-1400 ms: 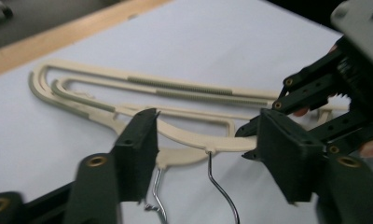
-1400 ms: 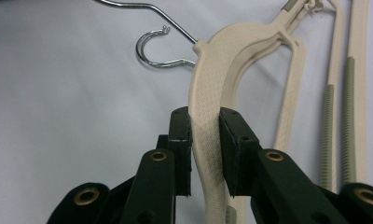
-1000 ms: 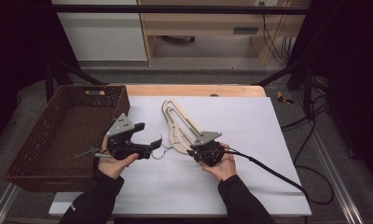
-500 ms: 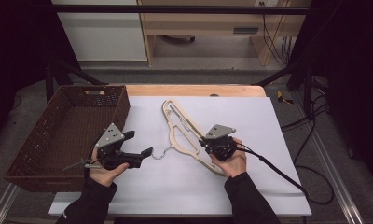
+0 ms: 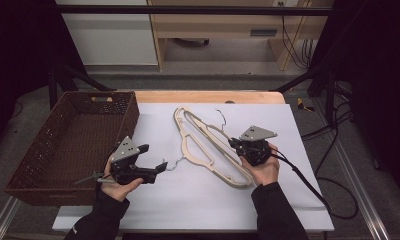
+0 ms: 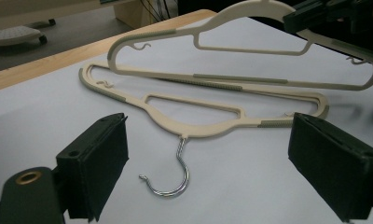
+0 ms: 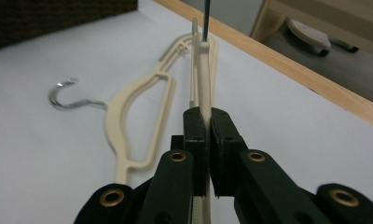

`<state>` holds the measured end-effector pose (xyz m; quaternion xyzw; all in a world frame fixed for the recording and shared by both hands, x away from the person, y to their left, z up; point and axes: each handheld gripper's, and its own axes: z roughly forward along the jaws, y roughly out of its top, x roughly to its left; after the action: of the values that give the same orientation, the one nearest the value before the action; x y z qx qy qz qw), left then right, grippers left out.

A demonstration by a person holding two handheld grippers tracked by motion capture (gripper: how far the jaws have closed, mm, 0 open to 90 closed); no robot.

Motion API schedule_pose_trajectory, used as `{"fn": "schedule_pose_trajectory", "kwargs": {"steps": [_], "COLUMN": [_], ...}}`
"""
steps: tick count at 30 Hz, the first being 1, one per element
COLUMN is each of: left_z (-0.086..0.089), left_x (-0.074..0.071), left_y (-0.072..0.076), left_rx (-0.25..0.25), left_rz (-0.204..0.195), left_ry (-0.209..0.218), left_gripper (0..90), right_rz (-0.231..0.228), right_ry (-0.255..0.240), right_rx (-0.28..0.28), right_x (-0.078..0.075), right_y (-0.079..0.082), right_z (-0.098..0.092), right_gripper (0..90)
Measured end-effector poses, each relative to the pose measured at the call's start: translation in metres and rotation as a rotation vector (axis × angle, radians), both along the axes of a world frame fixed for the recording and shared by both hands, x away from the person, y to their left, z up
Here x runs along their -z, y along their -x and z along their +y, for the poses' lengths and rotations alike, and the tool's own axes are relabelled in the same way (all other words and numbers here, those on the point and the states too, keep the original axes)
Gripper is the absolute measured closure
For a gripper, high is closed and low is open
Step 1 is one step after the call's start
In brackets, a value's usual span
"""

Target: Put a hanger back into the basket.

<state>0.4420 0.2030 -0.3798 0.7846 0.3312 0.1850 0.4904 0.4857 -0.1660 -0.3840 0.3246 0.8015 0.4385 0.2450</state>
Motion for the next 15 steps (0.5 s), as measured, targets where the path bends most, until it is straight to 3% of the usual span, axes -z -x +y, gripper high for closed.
{"fn": "schedule_pose_trajectory", "kwargs": {"steps": [5, 6, 7, 12, 15], "left_z": [0.001, 0.0, 0.0, -0.004, -0.007], "left_x": [-0.002, -0.002, -0.003, -0.005, -0.004], "left_y": [0.002, 0.002, 0.003, 0.005, 0.005], "left_rx": [0.008, 0.01, 0.012, 0.024, 0.041], "left_rz": [-0.009, -0.011, -0.014, -0.025, -0.031], "left_ry": [-0.004, -0.007, -0.01, -0.019, -0.033], "left_gripper": [12.8, 13.4, 13.4, 14.4, 15.1], "right_rz": [0.05, 0.076, 0.076, 0.141, 0.157], "right_ry": [-0.126, -0.15, -0.15, -0.19, -0.179], "right_rx": [-0.136, -0.203, -0.203, -0.34, -0.37], "right_x": [-0.008, -0.007, -0.007, -0.002, -0.001], "right_y": [0.01, 0.012, 0.012, 0.017, 0.019], "right_z": [0.003, 0.008, 0.008, 0.028, 0.034], "right_gripper": [86.8, 86.8, 86.8, 86.8, 86.8]}}
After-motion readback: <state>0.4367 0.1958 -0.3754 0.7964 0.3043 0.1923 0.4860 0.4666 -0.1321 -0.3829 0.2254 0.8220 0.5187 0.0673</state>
